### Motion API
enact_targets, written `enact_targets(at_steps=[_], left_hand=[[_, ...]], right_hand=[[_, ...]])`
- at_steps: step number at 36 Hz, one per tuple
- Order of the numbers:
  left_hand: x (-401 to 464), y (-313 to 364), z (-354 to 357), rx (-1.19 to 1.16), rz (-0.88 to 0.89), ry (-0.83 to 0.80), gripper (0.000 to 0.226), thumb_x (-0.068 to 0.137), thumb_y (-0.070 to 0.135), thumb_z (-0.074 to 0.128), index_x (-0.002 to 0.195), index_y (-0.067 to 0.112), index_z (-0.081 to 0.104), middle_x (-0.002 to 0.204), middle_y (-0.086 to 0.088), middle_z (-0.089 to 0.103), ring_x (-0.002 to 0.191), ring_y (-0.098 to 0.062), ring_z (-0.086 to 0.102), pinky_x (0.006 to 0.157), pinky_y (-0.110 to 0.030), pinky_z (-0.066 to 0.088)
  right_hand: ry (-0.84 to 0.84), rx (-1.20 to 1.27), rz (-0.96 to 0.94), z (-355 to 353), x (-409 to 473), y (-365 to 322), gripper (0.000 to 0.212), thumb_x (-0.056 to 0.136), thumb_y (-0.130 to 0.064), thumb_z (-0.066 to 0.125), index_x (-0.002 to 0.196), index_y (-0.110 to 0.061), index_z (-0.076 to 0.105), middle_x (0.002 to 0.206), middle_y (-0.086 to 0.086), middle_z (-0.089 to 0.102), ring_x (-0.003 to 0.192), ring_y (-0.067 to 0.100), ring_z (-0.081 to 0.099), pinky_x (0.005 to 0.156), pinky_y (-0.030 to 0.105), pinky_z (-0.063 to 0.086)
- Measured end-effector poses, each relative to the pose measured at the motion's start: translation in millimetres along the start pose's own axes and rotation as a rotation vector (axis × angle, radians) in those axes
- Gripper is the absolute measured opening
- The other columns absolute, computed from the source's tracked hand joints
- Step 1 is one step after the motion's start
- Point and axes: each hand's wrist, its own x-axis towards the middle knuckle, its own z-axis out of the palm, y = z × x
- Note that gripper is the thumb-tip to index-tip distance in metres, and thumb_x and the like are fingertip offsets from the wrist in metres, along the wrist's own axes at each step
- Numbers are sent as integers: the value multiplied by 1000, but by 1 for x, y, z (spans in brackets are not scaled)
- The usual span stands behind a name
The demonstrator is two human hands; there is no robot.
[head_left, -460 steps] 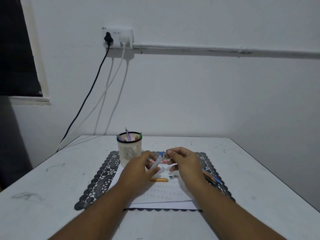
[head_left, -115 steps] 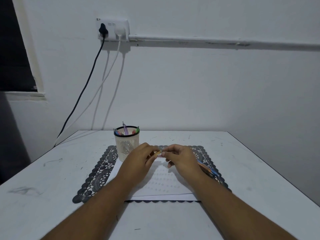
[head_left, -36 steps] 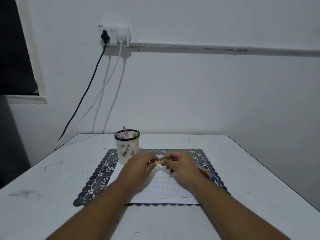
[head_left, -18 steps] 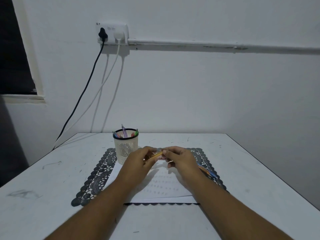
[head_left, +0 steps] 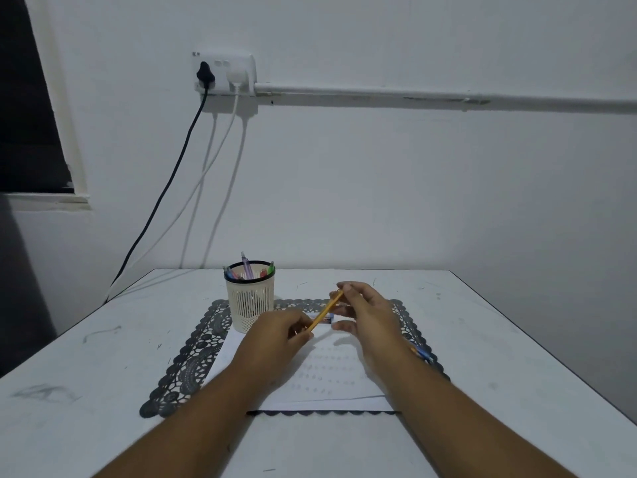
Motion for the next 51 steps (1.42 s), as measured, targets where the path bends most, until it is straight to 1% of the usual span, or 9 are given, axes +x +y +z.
enact_targets(at_steps=[6, 9, 15, 18, 23, 29, 36, 43, 51], left_hand=[[-1, 4, 3, 9, 30, 28, 9, 89, 21, 78, 91, 27, 73, 77, 13, 67, 73, -4, 63, 69, -31, 54], [-3, 9, 3, 18, 57, 35, 12, 89, 25, 78, 82, 27, 68, 73, 9, 64, 68, -6, 60, 64, -27, 49], [-4, 10, 4, 18, 62, 23, 11, 86, 22, 79, 81, 22, 69, 72, 8, 65, 68, -8, 60, 65, -34, 48], [-4, 11, 2, 8, 92, 12, 9, 88, 17, 77, 89, 25, 76, 75, 11, 66, 72, -8, 61, 66, -27, 48], [-4, 10, 1, -24, 102, 4, 23, 91, 12, 75, 108, 26, 80, 79, 18, 65, 81, -1, 61, 67, -9, 40], [-4, 9, 1, -141, -14, -15, 19, 92, 12, 73, 79, 26, 75, 67, 18, 66, 66, 1, 57, 61, -15, 39], [-7, 13, 2, -235, -23, -2, 22, 92, 12, 73, 79, 29, 73, 75, 11, 70, 70, -3, 61, 67, -19, 46], [-10, 18, 1, -388, -58, -4, 15, 88, 9, 76, 77, 19, 74, 72, 2, 68, 67, -6, 58, 63, -18, 44], [-11, 19, 2, -420, -54, -51, 15, 89, 9, 75, 76, 18, 74, 77, -8, 69, 67, -6, 56, 65, -19, 42]], right_hand=[[-125, 133, 174, 8, -5, 4, 50, 111, -45, 38, 122, -6, 68, 110, 16, 77, 92, 27, 70, 72, 40, 58], [-185, 211, 230, 10, -5, 7, 64, 110, -54, 33, 117, -3, 72, 101, 13, 75, 90, 27, 70, 73, 41, 56], [-213, 358, 260, 11, -1, 6, 49, 106, -49, 35, 83, -14, 59, 75, 6, 52, 74, 25, 54, 68, 40, 40], [-205, 349, 250, 10, 1, 3, 46, 103, -44, 31, 74, -16, 52, 72, 4, 47, 72, 24, 51, 64, 37, 35], [-178, 389, 225, 2, 6, -1, 43, 101, -42, 32, 74, -15, 49, 71, 4, 46, 72, 24, 52, 62, 36, 32], [-158, 497, 187, -2, 6, -5, 46, 102, -47, 35, 71, -15, 50, 70, 3, 44, 71, 24, 51, 72, 38, 36], [-186, 733, 177, 0, 3, -4, 52, 101, -50, 39, 66, -13, 46, 67, 4, 35, 62, 22, 38, 73, 38, 42], [-211, 753, 141, -3, 6, -4, 38, 90, -39, 43, 62, -15, 38, 63, 3, 27, 58, 20, 28, 66, 36, 35], [-219, 721, 138, 1, 3, -4, 49, 97, -49, 36, 62, -15, 39, 64, 3, 26, 57, 19, 27, 61, 35, 30]])
